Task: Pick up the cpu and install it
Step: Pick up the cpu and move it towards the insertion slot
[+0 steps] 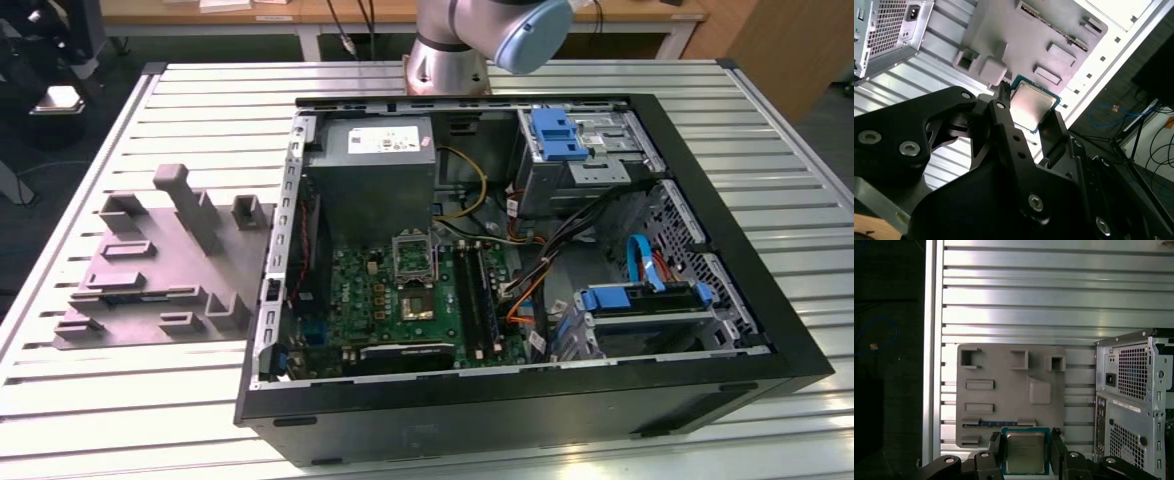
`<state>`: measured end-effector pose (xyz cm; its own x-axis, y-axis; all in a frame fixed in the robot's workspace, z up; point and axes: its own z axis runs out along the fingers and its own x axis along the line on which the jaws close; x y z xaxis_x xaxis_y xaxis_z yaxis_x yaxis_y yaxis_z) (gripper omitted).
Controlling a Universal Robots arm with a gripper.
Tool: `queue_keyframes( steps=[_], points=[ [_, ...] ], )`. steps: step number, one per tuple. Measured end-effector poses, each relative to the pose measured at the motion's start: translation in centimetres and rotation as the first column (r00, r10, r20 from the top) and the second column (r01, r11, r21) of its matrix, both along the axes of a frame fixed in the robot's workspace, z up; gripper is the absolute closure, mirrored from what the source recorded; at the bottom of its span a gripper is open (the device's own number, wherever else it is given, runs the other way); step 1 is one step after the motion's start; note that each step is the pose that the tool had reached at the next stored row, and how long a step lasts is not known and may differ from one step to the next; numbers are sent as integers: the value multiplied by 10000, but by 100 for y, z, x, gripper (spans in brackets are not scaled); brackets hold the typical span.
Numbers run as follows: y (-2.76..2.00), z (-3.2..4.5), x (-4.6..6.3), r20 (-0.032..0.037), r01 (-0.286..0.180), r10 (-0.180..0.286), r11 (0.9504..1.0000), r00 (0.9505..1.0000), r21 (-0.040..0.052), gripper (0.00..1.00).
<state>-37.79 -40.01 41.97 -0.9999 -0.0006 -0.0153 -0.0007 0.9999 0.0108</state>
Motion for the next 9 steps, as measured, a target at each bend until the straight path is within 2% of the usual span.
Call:
queue_keyframes(
  steps=[9],
  points=[
    [0,-2,229,1,0,0,10000,10000,1,53]
  ],
)
